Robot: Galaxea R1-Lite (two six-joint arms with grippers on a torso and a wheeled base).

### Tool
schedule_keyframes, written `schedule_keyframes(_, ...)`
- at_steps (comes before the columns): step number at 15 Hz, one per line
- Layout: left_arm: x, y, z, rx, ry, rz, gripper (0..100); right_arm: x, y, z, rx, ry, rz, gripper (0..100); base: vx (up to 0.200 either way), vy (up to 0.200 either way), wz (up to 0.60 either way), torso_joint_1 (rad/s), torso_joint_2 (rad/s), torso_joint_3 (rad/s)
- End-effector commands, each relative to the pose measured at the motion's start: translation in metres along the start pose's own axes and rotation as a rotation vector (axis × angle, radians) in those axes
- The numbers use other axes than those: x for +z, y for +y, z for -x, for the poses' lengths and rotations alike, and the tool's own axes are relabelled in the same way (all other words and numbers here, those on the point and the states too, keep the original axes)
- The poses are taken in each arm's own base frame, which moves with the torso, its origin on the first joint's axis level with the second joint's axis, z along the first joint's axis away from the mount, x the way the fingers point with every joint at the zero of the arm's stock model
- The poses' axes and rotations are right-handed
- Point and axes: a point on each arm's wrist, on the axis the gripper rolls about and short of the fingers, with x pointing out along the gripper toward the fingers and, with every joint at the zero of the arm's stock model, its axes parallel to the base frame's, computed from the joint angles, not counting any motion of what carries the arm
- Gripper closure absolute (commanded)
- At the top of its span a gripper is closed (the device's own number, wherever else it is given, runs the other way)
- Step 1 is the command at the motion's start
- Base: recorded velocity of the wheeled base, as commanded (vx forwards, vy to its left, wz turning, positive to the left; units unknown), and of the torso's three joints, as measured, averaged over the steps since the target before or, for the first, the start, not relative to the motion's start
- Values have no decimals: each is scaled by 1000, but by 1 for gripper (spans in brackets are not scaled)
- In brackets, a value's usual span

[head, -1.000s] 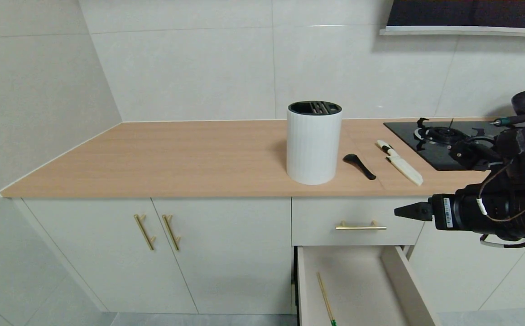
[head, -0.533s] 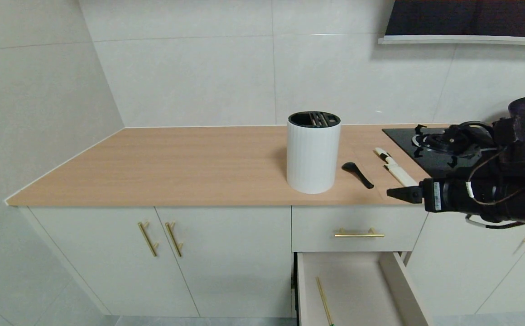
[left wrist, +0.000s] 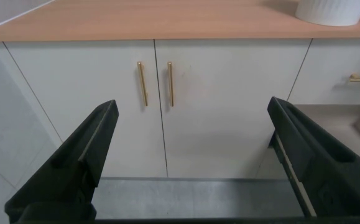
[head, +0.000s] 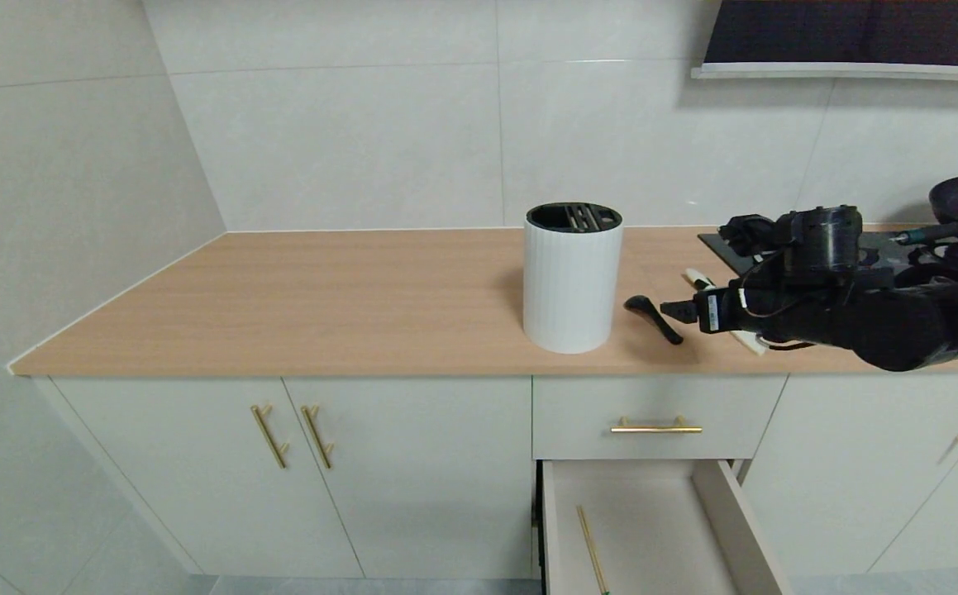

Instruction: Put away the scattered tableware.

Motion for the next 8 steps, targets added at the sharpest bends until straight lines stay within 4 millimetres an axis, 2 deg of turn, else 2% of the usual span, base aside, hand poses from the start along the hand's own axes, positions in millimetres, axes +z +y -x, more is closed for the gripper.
schedule_keyframes(1, 0, 0, 0, 1, 2, 0, 0, -27, -2, -35, -2, 53, 21, 0, 0, 0, 0, 0, 0, 0)
schedule_keyframes(6, 0, 0, 0, 1, 2, 0, 0, -52, -5, -69, -5, 79, 24, 0, 0, 0, 0, 0, 0, 0)
schedule_keyframes(8, 0, 0, 0, 1, 2, 0, 0, -56, -5, -78, -12, 70, 22, 0, 0, 0, 0, 0, 0, 0)
